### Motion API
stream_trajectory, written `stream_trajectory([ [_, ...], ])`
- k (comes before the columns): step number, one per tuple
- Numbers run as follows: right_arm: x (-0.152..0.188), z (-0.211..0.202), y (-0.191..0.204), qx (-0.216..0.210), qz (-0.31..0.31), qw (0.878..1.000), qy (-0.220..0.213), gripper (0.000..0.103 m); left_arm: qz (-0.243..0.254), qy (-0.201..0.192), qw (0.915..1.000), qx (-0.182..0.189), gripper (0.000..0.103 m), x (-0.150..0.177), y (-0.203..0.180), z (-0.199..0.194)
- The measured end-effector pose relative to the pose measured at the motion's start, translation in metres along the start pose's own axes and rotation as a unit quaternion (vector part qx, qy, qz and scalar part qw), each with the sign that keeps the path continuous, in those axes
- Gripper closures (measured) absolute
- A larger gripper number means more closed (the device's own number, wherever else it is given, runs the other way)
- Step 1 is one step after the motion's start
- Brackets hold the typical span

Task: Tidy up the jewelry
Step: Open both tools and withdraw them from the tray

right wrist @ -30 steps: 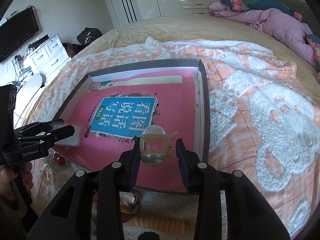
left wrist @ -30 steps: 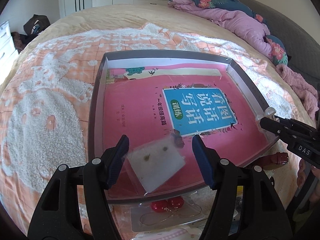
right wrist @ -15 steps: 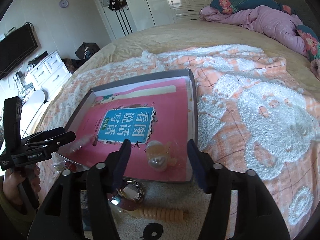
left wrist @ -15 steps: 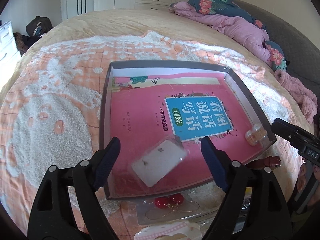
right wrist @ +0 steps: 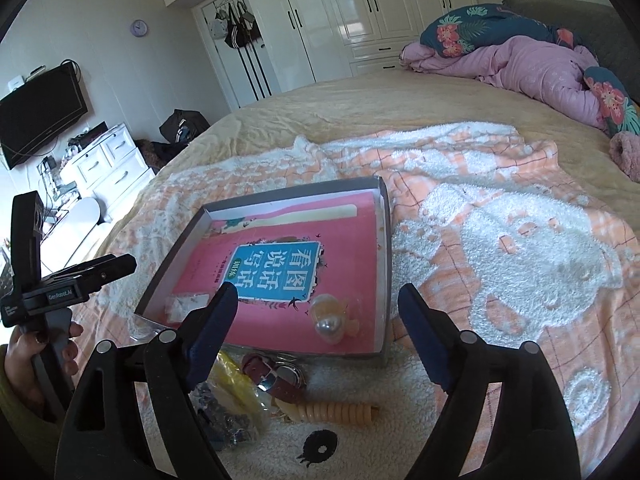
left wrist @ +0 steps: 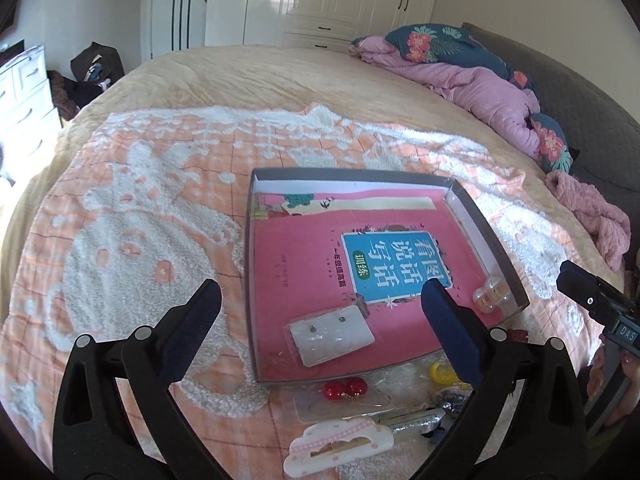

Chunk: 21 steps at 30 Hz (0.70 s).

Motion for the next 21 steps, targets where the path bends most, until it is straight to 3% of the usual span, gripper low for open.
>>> stream_trajectory([
  [21, -0.006, -0.064, 0.033, -0.027, -0.022, 0.998, -0.045, 0.021, -0.005, -0.060, 0.9982, -0.001, 0.009, -0.008, 0.001, -0.071],
])
Point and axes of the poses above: each gripper's, at about its wrist camera, not at the fingertips, and z roughly the way its jaws point, y to its left, x to its underside, the point moved 10 cm from there along z, roughly the way its jaws point, and after that the axes turned 4 degrees about z, right-handed, at the moved point
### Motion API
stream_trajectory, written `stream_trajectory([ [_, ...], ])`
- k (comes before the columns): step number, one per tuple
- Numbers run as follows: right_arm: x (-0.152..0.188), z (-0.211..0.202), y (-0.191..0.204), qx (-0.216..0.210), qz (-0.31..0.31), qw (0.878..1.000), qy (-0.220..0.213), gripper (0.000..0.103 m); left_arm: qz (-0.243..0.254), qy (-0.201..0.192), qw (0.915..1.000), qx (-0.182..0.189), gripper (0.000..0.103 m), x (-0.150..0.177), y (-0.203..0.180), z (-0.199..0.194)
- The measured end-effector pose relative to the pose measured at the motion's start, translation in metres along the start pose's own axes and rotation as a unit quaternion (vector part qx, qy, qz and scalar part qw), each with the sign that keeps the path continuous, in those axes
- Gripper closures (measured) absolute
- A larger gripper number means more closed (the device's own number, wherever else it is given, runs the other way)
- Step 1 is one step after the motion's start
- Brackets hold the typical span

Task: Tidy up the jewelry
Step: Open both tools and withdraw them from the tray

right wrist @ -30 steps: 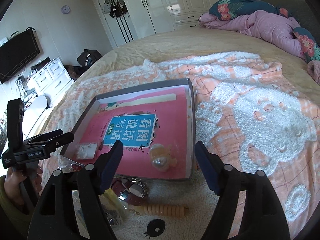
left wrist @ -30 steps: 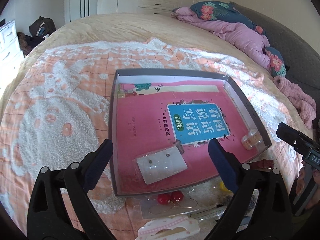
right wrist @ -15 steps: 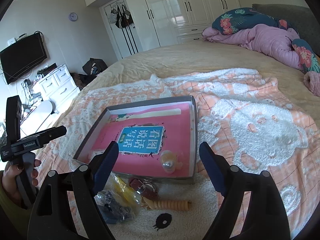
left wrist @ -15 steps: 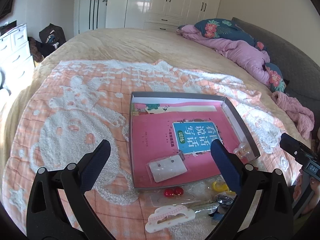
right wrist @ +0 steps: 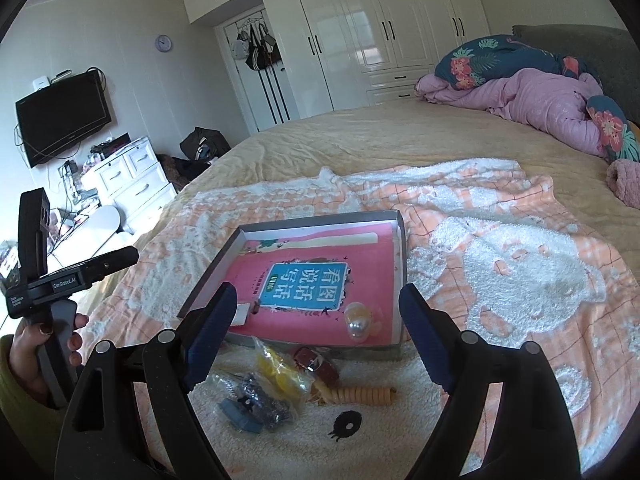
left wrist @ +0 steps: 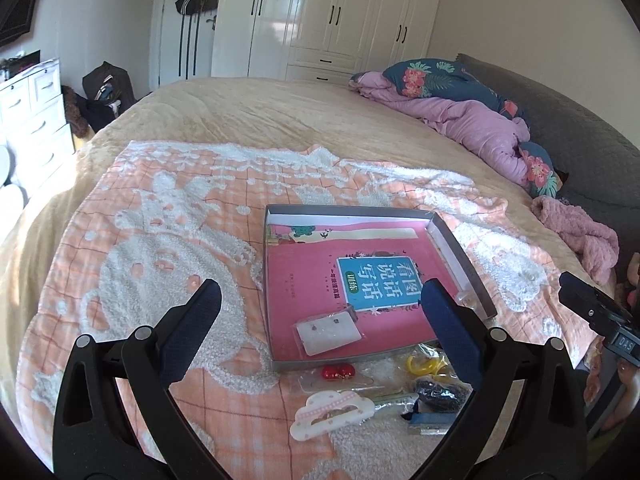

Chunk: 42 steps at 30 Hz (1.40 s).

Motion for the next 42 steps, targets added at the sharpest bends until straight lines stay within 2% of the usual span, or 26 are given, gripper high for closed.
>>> stream_trajectory([
  [14, 0.010, -0.024, 0.028, -0.018, -0.025, 1.000, -0.002, 0.020, 0.007, 0.000, 0.9999, -0.008, 0.009, 0.024, -0.003, -0.032],
  [16, 0.013, -0.027, 0.030, -0.017, -0.027, 0.999, -0.001, 0.009, 0.011, 0.004, 0.9999, -0.007, 0.009, 0.030, -0.005, -0.035],
  [18, 0.017, -0.031, 0.032, -0.017, -0.030, 0.999, -0.005, 0.008, 0.014, 0.008, 0.9998, -0.008, 0.009, 0.035, -0.007, -0.037],
  [27, 0.038, -0.033, 0.031, -0.013, -0.040, 0.999, 0.018, 0.008, 0.027, 0.031, 0.9991, -0.006, 0.009, 0.062, -0.018, -0.038],
  [42, 0.074, -0.022, 0.030, -0.008, -0.046, 0.997, 0.057, 0.008, 0.033, 0.093, 0.9950, 0.008, 0.009, 0.121, -0.035, -0.022],
])
Point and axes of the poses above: each gripper's, at about its wrist camera, not at the fingertips, and z roughly the way its jaws point, y to its left, x to its underside, the point moved 10 cm from there along z, roughly the way its jaws point, and after that the axes turned 4 degrees about z, right-handed, at the moved point
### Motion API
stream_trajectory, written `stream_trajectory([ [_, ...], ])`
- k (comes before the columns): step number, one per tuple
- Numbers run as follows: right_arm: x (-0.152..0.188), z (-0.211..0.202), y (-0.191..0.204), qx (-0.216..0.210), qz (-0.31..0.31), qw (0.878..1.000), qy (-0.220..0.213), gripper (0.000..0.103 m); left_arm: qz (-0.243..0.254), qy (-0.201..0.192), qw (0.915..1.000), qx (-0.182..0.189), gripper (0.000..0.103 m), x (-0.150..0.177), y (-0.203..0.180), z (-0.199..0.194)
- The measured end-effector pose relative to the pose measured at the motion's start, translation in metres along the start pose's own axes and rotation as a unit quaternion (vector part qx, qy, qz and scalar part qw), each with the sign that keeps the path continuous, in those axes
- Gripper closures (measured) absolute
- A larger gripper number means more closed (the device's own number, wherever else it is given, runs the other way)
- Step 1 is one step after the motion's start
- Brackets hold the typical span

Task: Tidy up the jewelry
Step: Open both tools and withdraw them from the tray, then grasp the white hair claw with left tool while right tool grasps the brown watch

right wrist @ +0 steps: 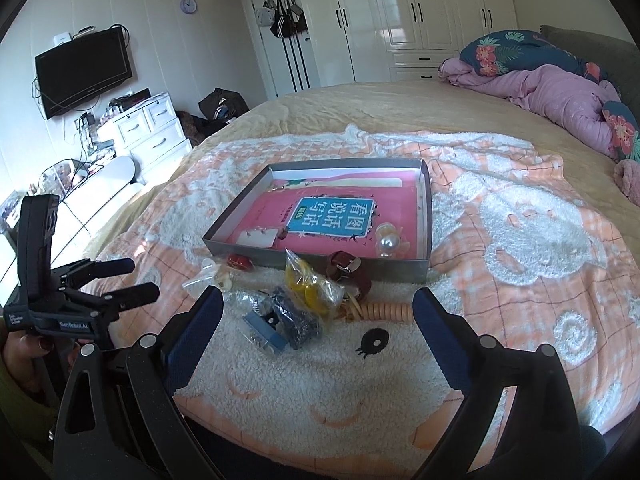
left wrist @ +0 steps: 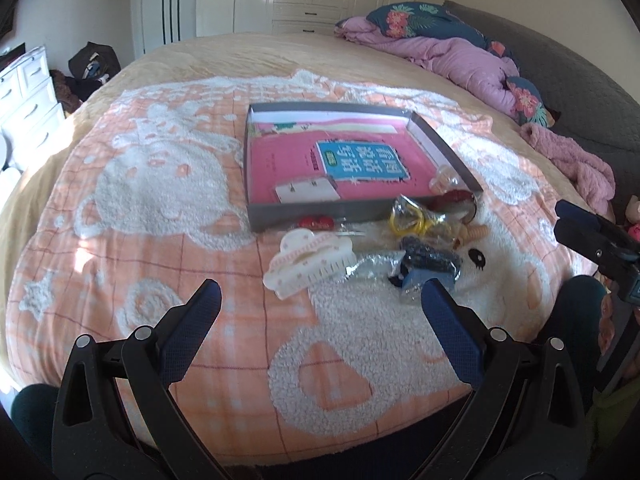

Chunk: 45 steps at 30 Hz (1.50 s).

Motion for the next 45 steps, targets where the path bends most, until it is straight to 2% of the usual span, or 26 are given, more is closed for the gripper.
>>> stream_trajectory([
  [9, 0.015, 0.016, 0.001, 0.002, -0.006, 1.000, 0.021, 0.008, -0.028, 0.031, 0.9991, 0.012, 0.009, 0.018, 0.005, 0.021],
  [12, 0.020, 0.022, -0.002, 0.007, -0.005, 1.000, 0.026, 0.008, -0.054, 0.041, 0.9974, 0.024, 0.009, 0.022, 0.008, 0.032],
  [17, 0.024, 0.036, -0.008, 0.017, -0.002, 0.999, 0.033, 0.008, -0.102, 0.046, 0.9925, 0.049, 0.009, 0.018, 0.011, 0.049],
  [25, 0.020, 0.059, -0.020, 0.027, 0.004, 0.999, 0.040, 0.008, -0.151, 0.059, 0.9851, 0.059, 0.009, 0.009, 0.019, 0.079],
  [31, 0.012, 0.083, -0.034, 0.022, 0.033, 0.998, 0.053, 0.010, -0.157, 0.056, 0.9843, 0.058, 0.009, 0.004, 0.021, 0.089],
  [39, 0.009, 0.109, -0.039, 0.003, 0.037, 0.997, 0.073, 0.050, -0.153, 0.048, 0.9855, 0.055, 0.009, 0.000, 0.022, 0.094],
  [41, 0.007, 0.114, -0.036, -0.005, 0.026, 0.997, 0.072, 0.066, -0.152, 0.045, 0.9859, 0.055, 0.009, -0.001, 0.022, 0.094],
  [43, 0.004, 0.115, -0.035, -0.004, 0.014, 0.998, 0.066, 0.070, -0.147, 0.044, 0.9867, 0.053, 0.010, -0.001, 0.022, 0.094],
  [44, 0.003, 0.115, -0.033, -0.004, 0.009, 0.998, 0.064, 0.074, -0.143, 0.044, 0.9875, 0.051, 0.010, -0.001, 0.021, 0.094],
  [45, 0.002, 0.115, -0.031, -0.007, 0.005, 0.998, 0.060, 0.083, -0.139, 0.043, 0.9883, 0.046, 0.016, -0.001, 0.021, 0.093],
])
Point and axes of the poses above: each gripper's, at about its wrist camera, not at the fingertips, and z roughly the way its jaws point, y to its left, x to its underside, the point moved 10 cm from there along z, roughly the way its jaws point, and after that the axes turned 4 degrees about z, right-handed, at the moved point
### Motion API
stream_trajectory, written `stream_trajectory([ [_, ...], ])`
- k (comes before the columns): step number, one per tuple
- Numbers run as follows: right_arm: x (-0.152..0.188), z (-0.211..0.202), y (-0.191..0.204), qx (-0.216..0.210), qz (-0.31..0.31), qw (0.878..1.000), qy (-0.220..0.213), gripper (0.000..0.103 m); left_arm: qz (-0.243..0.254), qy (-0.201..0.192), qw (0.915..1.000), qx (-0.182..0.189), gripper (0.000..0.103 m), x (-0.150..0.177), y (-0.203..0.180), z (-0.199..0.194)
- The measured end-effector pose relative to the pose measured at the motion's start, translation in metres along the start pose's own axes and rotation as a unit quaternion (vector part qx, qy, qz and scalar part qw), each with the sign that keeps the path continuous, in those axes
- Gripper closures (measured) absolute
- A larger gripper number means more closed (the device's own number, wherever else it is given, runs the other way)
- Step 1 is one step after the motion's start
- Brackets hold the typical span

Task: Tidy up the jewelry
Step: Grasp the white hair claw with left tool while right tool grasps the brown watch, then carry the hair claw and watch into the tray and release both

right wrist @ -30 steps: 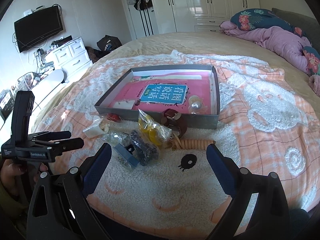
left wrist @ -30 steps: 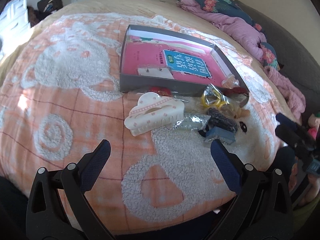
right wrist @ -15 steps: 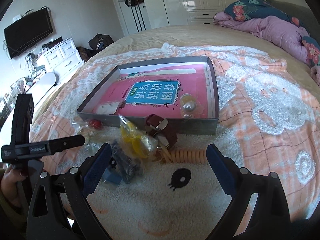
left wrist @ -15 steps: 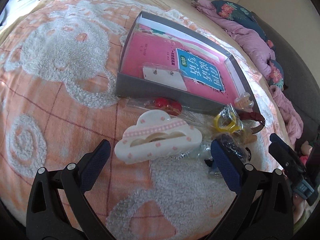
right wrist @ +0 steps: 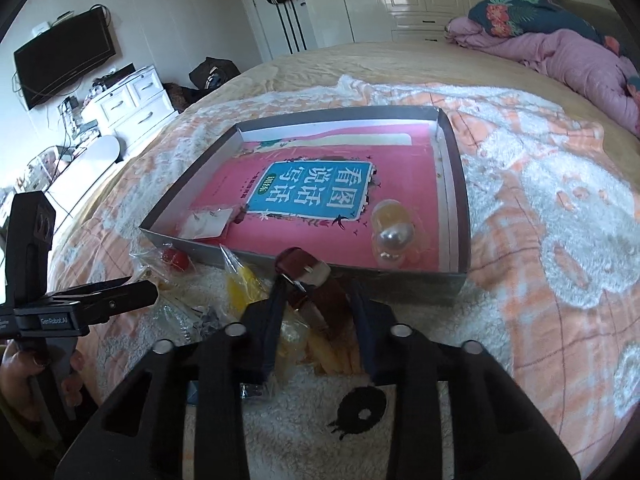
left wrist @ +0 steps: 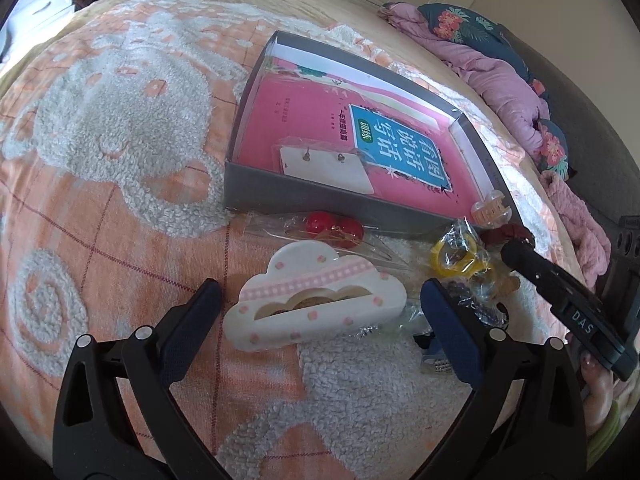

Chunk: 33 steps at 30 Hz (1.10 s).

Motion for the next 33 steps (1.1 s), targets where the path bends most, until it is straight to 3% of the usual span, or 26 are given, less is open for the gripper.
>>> stream_trajectory([
  [1, -0.001, -0.001, 0.002, -0.003, -0.003, 1.000, -0.004, 0.083, 0.004, -0.001, 1.0000, -0.003, 0.026, 0.000, 0.000, 0.000],
  [3, -0.002, -0.005, 0.003, -0.002, -0.008, 1.000, -0.012, 0.083, 0.012, -0.003, 0.9999, -0.009, 0.036, -0.001, 0.000, -0.001],
  [12, -0.013, -0.039, -0.007, 0.014, -0.009, 0.998, -0.064, 0.083, 0.048, -0.027, 0.9985, -0.004, 0.036, -0.003, -0.010, -0.019],
  [21, -0.010, -0.066, -0.027, 0.035, 0.006, 0.996, -0.084, 0.086, 0.070, -0.054, 0.9958, -0.022, 0.036, -0.007, -0.002, -0.053],
  [33, -0.020, -0.082, -0.013, 0.019, -0.008, 0.995, -0.102, 0.086, 0.057, -0.087, 0.9935, -0.047, 0.036, -0.022, 0.023, -0.084],
])
Point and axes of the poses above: each gripper's, at about its wrist camera, not at the fingertips, and z roughly the way its jaws point, y to its left, x to its underside, the point moved 10 cm from there along z, roughly the way its jaws point, and after that the axes turned 4 degrees about z, right-handed, at the moved point
